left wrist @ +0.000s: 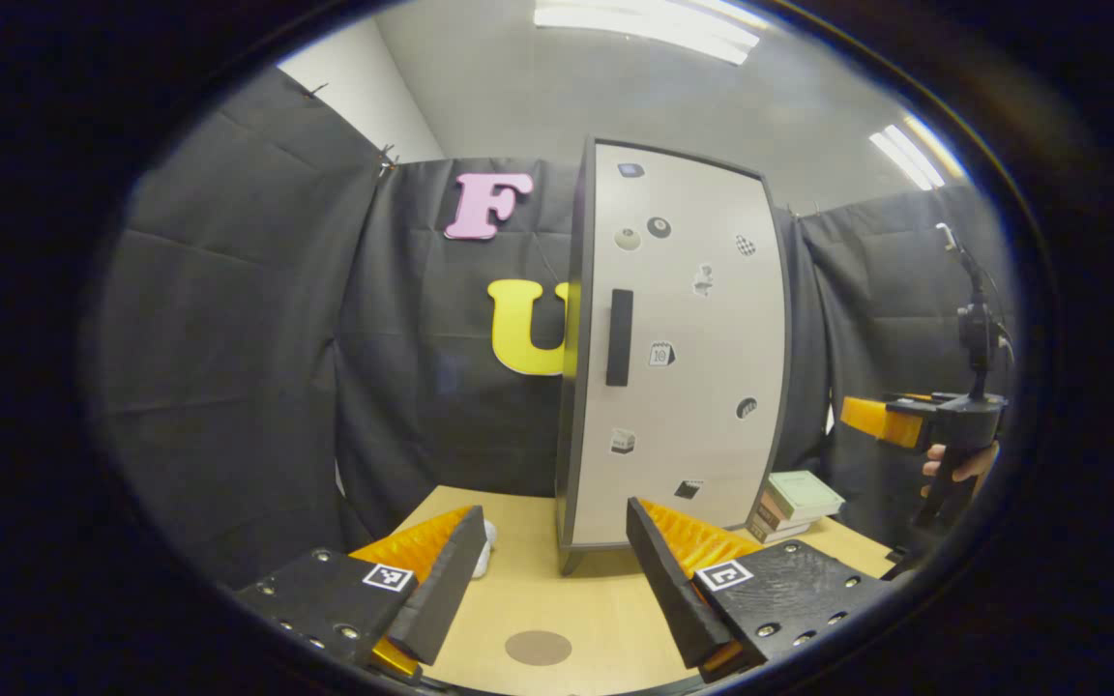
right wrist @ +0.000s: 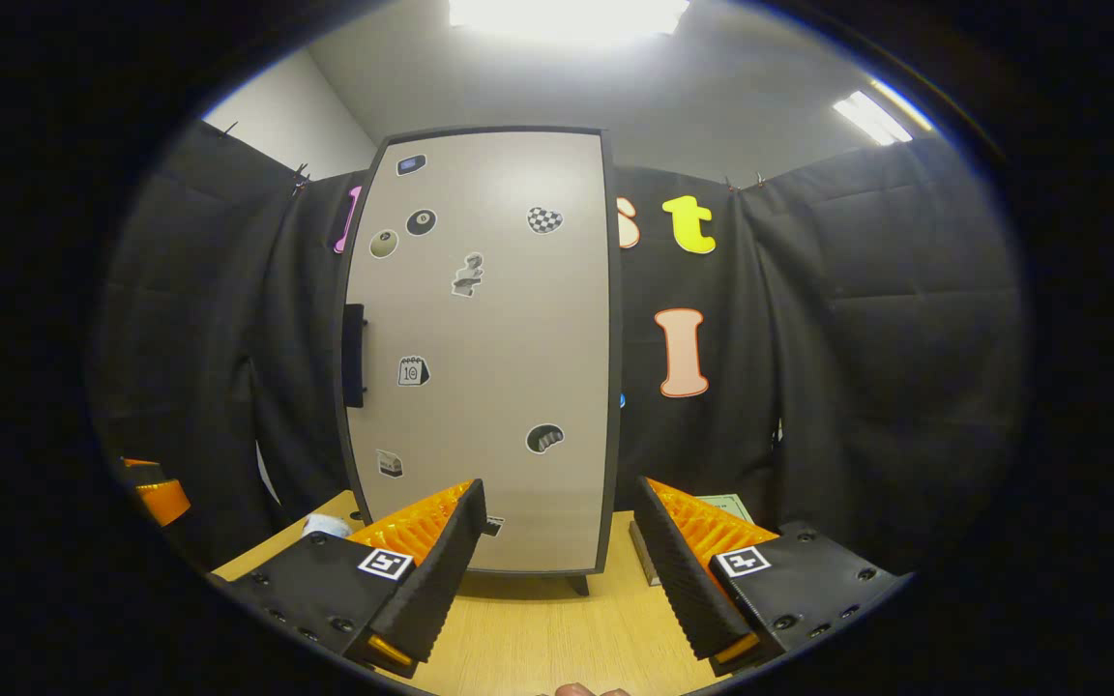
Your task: Open the cabinet door with the right hand, grasp the bottle in the cabinet with the left hand and place it on the coaster, then close the cabinet door with the right hand.
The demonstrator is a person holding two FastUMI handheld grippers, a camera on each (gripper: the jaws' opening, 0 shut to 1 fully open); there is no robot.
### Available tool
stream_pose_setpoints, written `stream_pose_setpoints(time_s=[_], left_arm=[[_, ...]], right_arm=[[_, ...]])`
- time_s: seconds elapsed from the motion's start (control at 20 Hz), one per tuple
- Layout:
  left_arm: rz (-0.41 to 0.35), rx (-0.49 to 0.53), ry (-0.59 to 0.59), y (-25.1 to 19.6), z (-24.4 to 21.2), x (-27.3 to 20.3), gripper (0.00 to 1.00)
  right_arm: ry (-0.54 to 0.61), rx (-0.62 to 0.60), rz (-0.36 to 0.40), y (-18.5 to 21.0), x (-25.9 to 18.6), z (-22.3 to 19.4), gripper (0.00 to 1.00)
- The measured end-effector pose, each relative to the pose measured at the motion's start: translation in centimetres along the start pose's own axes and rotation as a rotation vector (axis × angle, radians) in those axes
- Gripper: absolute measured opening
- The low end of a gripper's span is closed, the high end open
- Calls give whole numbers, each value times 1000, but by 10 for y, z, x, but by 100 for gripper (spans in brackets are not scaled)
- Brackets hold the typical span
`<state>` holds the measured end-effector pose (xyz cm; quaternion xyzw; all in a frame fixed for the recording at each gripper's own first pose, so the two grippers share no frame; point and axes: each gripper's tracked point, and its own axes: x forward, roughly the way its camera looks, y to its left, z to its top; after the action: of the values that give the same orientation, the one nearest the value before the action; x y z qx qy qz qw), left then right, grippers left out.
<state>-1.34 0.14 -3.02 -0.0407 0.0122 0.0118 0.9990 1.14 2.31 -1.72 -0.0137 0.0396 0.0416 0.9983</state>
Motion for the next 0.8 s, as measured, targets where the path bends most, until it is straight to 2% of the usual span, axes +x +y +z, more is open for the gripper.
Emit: stream_pose_setpoints(time_s=[0.2, 0.35, 0.5, 0.8], left_arm=[[25, -1, -7, 8, -4, -5, 90], [43, 5, 5, 14, -12, -10, 90], [24, -8, -15, 12, -9, -17, 90], [53, 52, -14, 23, -11, -27, 90]], right_arm=[[-5, 26, 69, 23, 19, 19, 98], [-1, 5, 76, 41, 48, 33, 98], [-13, -12, 119, 70, 70, 52, 98], [-82, -14, 200, 130, 98, 95, 98]])
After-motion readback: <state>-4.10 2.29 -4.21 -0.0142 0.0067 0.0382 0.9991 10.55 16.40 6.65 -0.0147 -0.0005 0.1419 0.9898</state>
